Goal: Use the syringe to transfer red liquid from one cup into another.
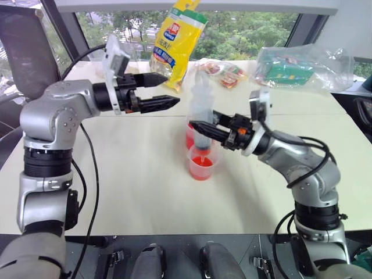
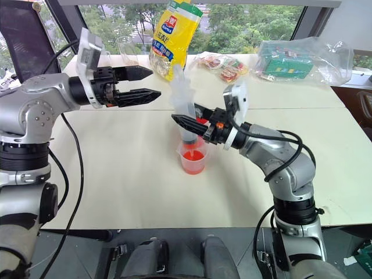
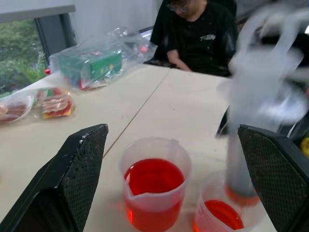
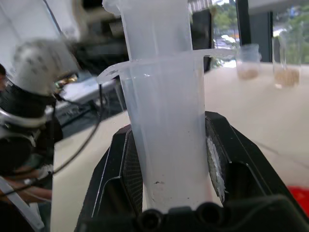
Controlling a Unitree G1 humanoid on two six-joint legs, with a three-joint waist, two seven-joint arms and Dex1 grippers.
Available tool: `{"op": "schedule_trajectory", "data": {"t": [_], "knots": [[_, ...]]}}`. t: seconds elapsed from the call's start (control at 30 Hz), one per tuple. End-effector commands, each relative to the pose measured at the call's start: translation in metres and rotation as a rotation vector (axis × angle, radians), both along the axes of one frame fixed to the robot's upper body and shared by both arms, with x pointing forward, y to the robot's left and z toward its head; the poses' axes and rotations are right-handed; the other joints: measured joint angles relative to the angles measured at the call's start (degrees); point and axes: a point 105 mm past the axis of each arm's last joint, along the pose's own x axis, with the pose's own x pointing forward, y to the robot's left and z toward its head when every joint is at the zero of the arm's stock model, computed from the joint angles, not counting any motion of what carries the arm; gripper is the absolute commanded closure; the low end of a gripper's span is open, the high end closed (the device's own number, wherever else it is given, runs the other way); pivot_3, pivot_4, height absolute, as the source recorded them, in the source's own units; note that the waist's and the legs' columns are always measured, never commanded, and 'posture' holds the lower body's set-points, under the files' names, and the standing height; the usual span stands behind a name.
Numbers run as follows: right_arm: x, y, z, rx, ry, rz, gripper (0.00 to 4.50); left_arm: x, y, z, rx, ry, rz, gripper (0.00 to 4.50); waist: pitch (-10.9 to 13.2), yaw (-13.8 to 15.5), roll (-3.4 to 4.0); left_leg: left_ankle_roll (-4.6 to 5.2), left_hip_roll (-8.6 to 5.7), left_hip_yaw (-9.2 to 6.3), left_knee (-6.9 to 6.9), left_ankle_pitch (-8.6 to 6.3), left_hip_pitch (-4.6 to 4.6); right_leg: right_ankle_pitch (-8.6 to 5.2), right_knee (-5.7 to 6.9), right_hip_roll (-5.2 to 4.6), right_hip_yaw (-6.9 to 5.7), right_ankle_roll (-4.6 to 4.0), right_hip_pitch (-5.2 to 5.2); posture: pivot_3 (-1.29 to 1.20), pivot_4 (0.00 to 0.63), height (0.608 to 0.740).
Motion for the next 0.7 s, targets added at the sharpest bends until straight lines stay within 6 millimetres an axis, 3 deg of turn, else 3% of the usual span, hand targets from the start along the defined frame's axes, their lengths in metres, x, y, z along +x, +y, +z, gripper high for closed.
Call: {"op": "schedule_trajectory", "data": {"t": [0.03, 0.33, 0.47, 0.57, 0.7], "knots": [[-0.005, 0.002, 0.006, -0.005, -0.076, -0.002, 3.08, -0.008, -0.007, 0.021, -0.047, -0.061, -0.033, 0.1, 0.0, 0.0, 0.0, 0.0, 0.0, 0.0, 0.0, 0.0, 0.0, 0.0, 0.0, 0.0, 0.0, 0.0, 0.0, 0.0, 0.15, 0.74], [-0.007, 0.005, -0.003, -0.025, -0.079, -0.003, 3.08, -0.002, -0.029, 0.026, -0.101, -0.048, -0.08, 0.1, 0.0, 0.08, 0.0, 0.0, -0.02, -0.01, 0.01, 0.0, 0.0, 0.0, -0.01, 0.02, -0.01, 0.0, 0.01, 0.0, 0.15, 0.74], [-0.006, 0.006, -0.003, -0.029, -0.083, -0.006, 3.08, 0.001, -0.038, 0.019, -0.088, -0.034, -0.1, 0.1, 0.0, -0.02, 0.0, -0.01, 0.0, -0.01, 0.01, 0.0, 0.01, 0.0, 0.0, 0.04, -0.01, 0.0, 0.0, 0.0, 0.15, 0.74], [-0.006, 0.006, -0.002, -0.031, -0.088, -0.008, 3.08, 0.001, -0.045, 0.009, -0.067, -0.02, -0.121, 1.0, 0.0, 0.08, 0.0, -0.01, 0.0, -0.01, 0.01, 0.0, 0.01, 0.0, 0.0, 0.03, -0.01, 0.0, 0.0, 0.0, 0.15, 0.74], [-0.005, 0.006, 0.0, -0.031, -0.09, -0.009, 3.08, -0.004, -0.052, 0.006, -0.065, -0.015, -0.167, 2.97, 0.0, 0.1, 0.0, -0.01, -0.01, -0.01, 0.01, 0.01, 0.01, 0.0, -0.01, 0.03, 0.0, 0.0, 0.01, 0.0, 0.15, 0.74]]}}
